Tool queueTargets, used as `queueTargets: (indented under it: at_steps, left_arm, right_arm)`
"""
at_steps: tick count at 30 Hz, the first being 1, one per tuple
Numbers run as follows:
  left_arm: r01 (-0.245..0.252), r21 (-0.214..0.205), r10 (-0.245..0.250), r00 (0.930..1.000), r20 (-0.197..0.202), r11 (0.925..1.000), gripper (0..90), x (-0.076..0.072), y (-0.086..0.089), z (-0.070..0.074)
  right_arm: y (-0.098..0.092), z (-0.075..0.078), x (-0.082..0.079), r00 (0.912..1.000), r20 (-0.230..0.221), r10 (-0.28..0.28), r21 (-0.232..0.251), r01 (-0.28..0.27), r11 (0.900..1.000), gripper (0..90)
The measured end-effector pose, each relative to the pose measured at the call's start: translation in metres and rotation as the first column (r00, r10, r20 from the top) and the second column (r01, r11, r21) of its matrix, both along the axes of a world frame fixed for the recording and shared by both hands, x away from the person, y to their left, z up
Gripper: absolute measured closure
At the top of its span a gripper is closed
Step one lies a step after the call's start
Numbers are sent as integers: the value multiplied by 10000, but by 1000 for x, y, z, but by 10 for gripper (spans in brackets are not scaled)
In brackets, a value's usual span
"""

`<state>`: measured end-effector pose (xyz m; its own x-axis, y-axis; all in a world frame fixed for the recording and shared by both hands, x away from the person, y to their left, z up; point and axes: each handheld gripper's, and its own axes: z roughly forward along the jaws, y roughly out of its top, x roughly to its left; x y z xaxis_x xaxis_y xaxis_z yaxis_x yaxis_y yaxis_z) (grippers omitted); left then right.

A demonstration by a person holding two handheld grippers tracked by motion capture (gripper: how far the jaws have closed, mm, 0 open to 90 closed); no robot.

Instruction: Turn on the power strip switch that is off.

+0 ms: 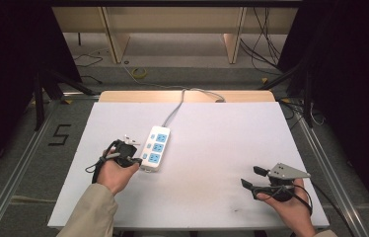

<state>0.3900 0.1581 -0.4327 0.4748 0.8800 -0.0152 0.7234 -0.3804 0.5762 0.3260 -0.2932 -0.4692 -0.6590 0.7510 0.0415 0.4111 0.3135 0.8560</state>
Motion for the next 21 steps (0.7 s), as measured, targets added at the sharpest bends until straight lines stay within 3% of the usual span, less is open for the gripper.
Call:
queueTargets:
  at_steps: [21]
  left_arm:
    - [-28,149,34,9993,-364,9999,898,16,-6,3]
  right_arm:
    - [0,0,0,10000,-28,9,-1,-9,10000,324]
